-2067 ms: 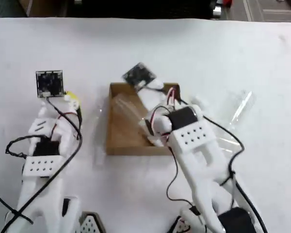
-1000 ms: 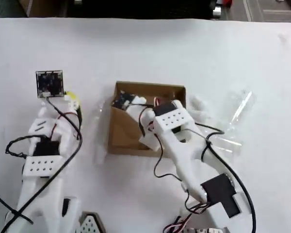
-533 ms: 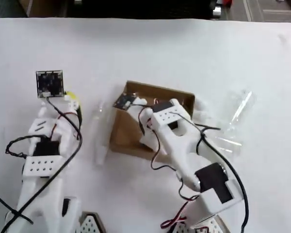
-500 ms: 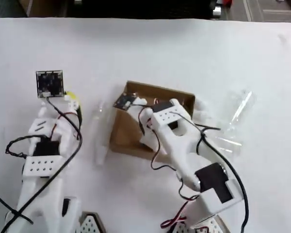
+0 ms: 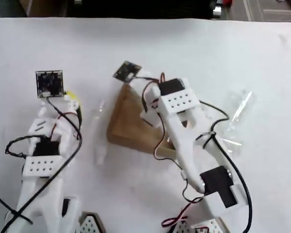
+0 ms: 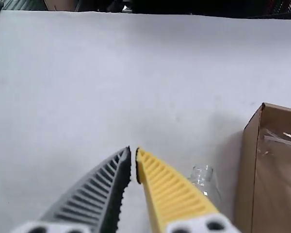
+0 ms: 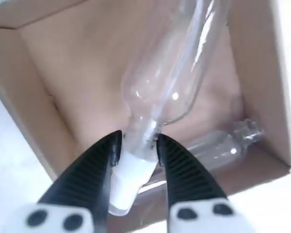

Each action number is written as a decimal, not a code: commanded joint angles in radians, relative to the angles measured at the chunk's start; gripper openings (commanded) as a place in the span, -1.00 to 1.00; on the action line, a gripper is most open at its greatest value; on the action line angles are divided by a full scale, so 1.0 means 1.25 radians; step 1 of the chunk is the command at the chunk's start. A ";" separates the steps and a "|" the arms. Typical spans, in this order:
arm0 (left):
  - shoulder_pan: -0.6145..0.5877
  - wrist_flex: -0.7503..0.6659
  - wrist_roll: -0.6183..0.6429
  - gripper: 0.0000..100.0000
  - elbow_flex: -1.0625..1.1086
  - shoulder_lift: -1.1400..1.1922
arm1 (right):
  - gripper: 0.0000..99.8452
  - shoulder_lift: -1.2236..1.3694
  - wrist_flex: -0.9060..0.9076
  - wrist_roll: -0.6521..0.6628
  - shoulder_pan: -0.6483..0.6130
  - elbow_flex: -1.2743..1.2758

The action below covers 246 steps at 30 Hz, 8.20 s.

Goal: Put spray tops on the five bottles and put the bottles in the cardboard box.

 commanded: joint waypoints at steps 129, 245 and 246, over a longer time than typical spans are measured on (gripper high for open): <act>-0.031 -0.043 0.002 -0.95 -0.006 -0.012 | -0.96 0.478 -0.229 0.017 -0.106 -0.680; -0.031 -0.043 0.001 -0.94 -0.004 -0.010 | -0.56 -0.105 0.041 -0.041 -0.003 0.128; -0.031 -0.043 0.001 -0.94 -0.004 -0.010 | -0.59 -0.091 0.039 -0.042 0.004 0.126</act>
